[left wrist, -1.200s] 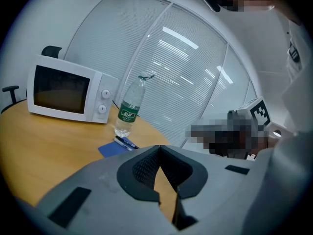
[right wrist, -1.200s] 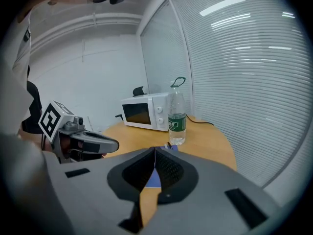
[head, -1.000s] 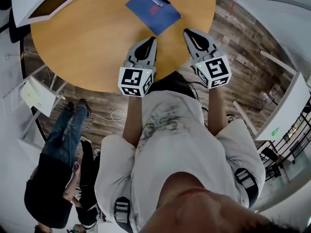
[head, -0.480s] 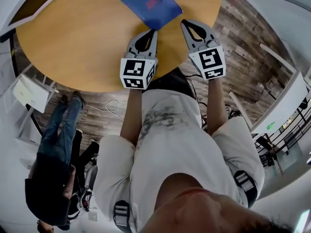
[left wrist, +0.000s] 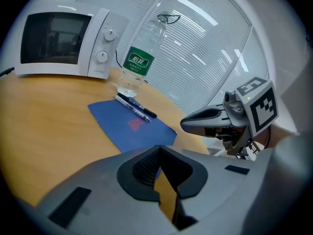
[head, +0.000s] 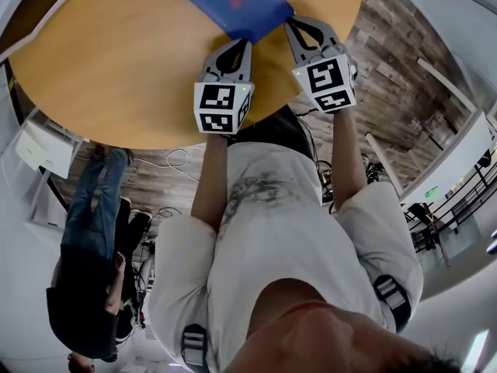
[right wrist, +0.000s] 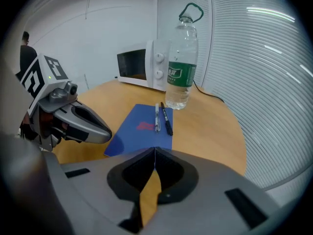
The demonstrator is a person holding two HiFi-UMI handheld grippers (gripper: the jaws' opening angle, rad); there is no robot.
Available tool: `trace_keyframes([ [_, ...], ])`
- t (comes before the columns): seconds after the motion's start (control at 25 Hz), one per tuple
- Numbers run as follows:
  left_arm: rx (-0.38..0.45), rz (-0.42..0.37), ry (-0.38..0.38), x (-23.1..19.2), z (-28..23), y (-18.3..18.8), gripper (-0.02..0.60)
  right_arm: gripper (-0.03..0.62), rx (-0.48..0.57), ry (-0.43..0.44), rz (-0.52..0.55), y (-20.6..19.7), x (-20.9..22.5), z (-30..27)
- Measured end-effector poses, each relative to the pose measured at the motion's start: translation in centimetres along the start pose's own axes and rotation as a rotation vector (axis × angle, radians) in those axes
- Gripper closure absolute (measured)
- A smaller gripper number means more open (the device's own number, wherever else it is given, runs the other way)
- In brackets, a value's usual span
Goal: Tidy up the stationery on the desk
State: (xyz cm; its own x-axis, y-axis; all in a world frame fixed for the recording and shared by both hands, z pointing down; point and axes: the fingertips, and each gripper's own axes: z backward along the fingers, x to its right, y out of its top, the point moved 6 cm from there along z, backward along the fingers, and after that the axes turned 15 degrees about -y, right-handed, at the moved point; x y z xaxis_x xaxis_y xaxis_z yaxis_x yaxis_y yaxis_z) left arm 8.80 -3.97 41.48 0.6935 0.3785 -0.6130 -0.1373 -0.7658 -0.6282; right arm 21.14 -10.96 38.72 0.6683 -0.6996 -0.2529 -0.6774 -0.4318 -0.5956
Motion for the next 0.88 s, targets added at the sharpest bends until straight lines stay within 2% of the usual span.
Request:
trace_keyframes([
  [0.48, -0.081, 0.042, -0.014, -0.9, -1.8, -1.4, 0.572, 0.531, -0.066, -0.020, 0.031, -1.0, -0.3, -3.0],
  [0.88, -0.146, 0.048, 0.006, -1.1, -2.3, -1.5, 0.572, 0.531, -0.125, -0.020, 0.046, -1.8, -0.7, -4.3],
])
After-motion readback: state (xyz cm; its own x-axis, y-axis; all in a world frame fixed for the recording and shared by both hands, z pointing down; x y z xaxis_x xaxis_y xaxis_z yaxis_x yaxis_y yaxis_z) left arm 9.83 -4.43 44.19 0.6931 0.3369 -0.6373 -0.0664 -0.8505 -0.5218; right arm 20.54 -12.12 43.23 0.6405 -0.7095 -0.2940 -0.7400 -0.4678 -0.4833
